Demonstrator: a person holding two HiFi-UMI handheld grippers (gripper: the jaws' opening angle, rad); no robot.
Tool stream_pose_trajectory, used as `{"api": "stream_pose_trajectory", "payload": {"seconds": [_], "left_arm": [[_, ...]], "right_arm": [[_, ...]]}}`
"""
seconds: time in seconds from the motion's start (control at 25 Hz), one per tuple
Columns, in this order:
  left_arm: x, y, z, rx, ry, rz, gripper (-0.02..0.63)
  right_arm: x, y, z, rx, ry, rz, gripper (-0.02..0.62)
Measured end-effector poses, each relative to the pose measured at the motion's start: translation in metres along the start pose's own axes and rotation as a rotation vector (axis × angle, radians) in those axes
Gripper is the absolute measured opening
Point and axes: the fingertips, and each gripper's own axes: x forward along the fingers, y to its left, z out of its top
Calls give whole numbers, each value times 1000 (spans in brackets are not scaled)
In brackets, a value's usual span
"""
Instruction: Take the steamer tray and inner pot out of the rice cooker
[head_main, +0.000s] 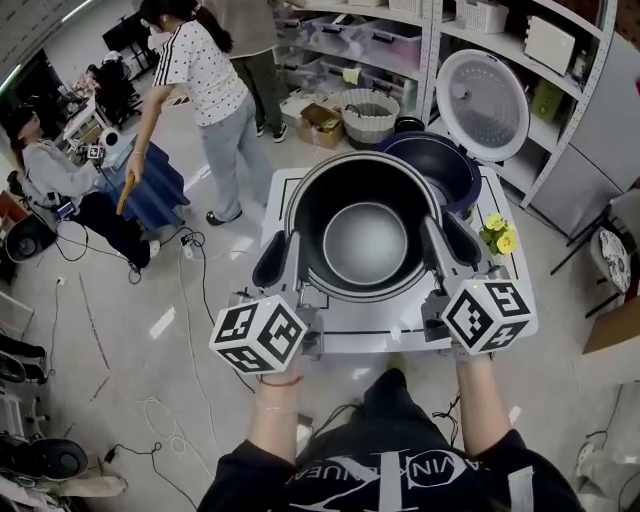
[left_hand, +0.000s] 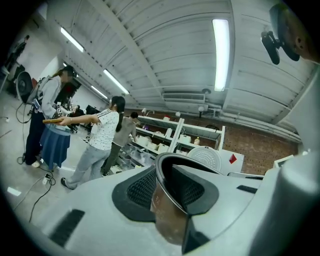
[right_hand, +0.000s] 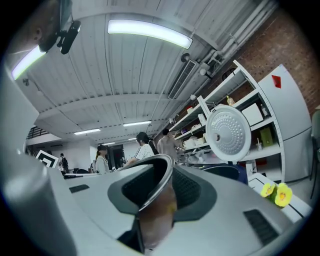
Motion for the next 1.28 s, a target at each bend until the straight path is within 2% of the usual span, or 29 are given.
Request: {"api": "stream_pose_trajectory", "payload": {"seconds": [0.44, 0.96, 1.28], "left_arm": [[-26, 5, -54, -27, 117, 10, 89], [-43, 21, -121, -59, 226, 31, 89], [-46, 31, -146, -76, 272, 53, 89]], "right_arm": [[-35, -3, -43, 27, 74, -33, 103], [-60, -17, -113, 87, 162, -58, 104], [-63, -24, -142, 105, 210, -60, 104]]}}
